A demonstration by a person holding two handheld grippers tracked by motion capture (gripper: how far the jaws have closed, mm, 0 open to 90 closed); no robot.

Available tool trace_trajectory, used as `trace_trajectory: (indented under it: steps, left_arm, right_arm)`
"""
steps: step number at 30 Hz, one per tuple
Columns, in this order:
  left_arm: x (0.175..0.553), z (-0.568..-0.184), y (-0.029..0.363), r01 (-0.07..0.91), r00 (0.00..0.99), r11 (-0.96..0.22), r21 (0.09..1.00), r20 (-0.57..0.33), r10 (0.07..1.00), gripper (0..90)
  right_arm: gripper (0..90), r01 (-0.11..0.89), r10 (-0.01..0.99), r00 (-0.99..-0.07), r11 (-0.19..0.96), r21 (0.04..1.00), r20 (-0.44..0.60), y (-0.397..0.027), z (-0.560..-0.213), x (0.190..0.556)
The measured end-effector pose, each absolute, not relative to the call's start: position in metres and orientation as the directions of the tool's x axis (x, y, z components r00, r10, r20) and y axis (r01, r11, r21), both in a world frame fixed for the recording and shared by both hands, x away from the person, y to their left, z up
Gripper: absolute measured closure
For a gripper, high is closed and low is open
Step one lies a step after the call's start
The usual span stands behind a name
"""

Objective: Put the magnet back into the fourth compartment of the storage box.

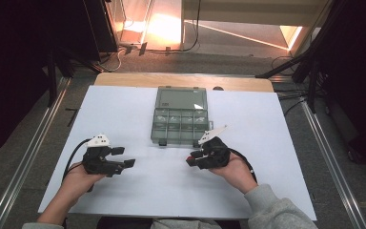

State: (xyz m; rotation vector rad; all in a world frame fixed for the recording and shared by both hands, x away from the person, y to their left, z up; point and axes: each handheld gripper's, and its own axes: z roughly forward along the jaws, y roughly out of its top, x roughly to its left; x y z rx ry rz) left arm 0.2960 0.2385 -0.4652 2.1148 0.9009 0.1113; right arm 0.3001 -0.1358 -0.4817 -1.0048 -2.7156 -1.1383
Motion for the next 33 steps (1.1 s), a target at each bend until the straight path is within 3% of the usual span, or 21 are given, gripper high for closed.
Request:
trace_trajectory:
  steps: [33]
  left_arm:
    - [0.296,-0.465,0.239,0.564,0.739,-0.412,0.716,-0.216,0.638,28.6]
  right_arm:
    - [63.2,0.602,0.582,-0.762,0.471,0.645,0.286,-0.156,-0.465,0.301]
